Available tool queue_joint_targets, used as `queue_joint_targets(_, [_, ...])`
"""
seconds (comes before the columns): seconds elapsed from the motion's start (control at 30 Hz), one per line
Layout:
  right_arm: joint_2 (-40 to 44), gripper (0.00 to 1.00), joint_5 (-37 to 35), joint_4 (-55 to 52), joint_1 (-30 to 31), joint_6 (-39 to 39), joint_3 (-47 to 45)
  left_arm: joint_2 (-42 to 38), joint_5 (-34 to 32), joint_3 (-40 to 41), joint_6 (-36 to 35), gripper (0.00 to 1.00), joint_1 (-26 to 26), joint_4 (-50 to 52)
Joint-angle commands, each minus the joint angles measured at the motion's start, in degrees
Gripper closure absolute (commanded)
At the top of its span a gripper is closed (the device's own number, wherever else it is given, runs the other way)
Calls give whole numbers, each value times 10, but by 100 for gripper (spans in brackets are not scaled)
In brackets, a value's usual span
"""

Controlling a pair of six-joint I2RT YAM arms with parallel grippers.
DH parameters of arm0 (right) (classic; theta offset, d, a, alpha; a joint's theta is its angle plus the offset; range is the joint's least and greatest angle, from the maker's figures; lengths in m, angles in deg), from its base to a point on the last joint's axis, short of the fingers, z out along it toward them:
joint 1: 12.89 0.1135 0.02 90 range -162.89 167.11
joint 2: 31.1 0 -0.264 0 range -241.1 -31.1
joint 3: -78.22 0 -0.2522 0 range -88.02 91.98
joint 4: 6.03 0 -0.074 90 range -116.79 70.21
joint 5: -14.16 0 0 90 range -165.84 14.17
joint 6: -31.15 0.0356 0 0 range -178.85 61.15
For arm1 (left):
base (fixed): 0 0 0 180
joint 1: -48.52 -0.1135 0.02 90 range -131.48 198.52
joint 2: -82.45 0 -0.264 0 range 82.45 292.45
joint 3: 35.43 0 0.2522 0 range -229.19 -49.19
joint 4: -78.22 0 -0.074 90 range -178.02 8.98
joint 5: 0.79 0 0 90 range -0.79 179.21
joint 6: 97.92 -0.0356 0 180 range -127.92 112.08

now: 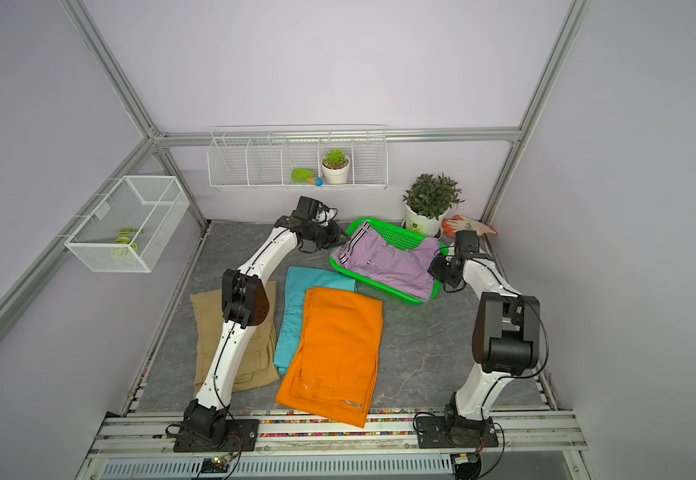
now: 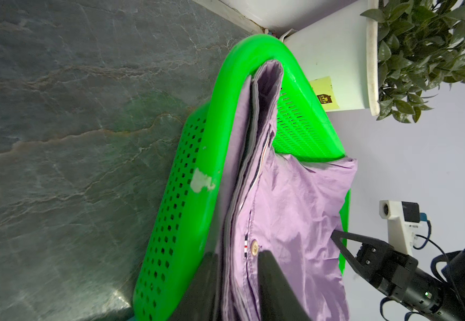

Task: Put the folded long pants in the basket
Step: Place the long pant in the basket.

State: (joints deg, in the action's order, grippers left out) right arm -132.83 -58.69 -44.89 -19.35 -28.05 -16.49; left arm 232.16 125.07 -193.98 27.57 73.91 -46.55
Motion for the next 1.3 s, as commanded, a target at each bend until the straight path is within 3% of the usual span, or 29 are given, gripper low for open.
queue_joint_targets(0.0, [-8,100,-36,8,-3,7,-21,-1,-40,-8,-2,70,-16,6])
queue_joint_targets(0.43, [50,100,-5,108,-2,14,-63,-4,-51,-3,-27,68,-17,31])
queue_joint_targets(0.63, [60,100,-27,128,-3,1,-74,-60,-56,69,-39,66,-16,-13])
queue_joint_targets(0.73, [61,100,-25,130,-3,4,-82,-75,-41,65,-49,63,-15,-11])
queue_joint_targets(0.9, [69,67,-19,102,-4,4,-75,-102,-54,72,-54,61,-14,7])
queue_joint_targets(1.0, [103,52,-34,73,-3,0,-70,-138,-55,102,-54,61,-12,6])
queue_joint_targets(1.13, [181,46,-39,37,-3,5,-71,-209,-70,156,-54,60,-11,28])
queue_joint_targets(1.2, [226,44,-35,6,1,0,-70,-284,-83,245,-47,57,-10,2])
queue_joint_targets(1.27, [267,44,-20,-17,7,-15,-73,-372,-96,360,-34,47,-10,-44])
